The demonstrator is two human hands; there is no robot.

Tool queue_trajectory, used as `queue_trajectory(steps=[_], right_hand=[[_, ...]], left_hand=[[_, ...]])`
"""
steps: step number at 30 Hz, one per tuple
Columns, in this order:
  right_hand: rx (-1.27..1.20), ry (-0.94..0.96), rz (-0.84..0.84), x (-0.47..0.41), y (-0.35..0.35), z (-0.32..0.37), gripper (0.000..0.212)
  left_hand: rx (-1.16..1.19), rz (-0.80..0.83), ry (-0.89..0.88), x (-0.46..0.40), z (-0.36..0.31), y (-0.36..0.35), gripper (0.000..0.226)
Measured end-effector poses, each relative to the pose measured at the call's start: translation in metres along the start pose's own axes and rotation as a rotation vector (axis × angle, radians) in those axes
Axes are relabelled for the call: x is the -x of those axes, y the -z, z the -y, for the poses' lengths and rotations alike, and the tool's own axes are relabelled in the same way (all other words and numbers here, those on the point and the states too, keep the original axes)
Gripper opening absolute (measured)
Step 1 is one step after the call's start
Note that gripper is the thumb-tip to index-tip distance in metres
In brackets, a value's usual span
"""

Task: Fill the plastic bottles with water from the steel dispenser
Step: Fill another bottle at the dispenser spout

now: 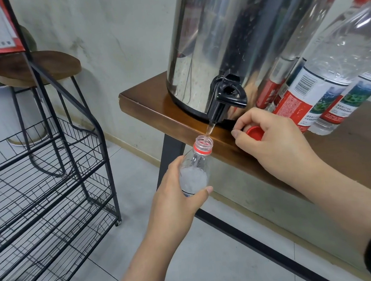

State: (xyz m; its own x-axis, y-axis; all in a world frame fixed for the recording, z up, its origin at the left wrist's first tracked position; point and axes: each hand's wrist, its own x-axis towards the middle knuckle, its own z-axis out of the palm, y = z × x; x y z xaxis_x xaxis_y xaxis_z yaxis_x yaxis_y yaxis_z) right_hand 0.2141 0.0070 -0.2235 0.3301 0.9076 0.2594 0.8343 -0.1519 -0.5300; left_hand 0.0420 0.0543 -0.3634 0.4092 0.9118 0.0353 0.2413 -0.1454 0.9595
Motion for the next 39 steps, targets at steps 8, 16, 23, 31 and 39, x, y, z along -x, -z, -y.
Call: queue_trajectory(steps=[8, 16, 23, 31, 39], right_hand=[[-0.004, 0.013, -0.008, 0.0003, 0.0, 0.0002, 0.004], [-0.007, 0.011, -0.01, 0.0002, 0.0003, 0.0001, 0.004], [0.004, 0.005, -0.008, -0.0001, -0.0002, 0.0009, 0.004], [0.006, 0.005, -0.005, -0.0007, -0.0004, 0.0005, 0.004], [0.007, -0.001, 0.009, 0.0002, 0.0001, 0.0006, 0.003]], left_hand=[[-0.005, -0.015, -0.004, -0.0002, -0.0013, 0.0009, 0.082], [-0.014, -0.016, 0.004, 0.0009, -0.0002, 0.0007, 0.081], [-0.023, -0.016, -0.008, 0.0004, -0.0007, 0.0006, 0.081], [-0.023, -0.013, -0.011, 0.0007, -0.0005, 0.0011, 0.082], [-0.02, -0.006, -0.017, 0.0005, 0.0007, -0.0001, 0.081]])
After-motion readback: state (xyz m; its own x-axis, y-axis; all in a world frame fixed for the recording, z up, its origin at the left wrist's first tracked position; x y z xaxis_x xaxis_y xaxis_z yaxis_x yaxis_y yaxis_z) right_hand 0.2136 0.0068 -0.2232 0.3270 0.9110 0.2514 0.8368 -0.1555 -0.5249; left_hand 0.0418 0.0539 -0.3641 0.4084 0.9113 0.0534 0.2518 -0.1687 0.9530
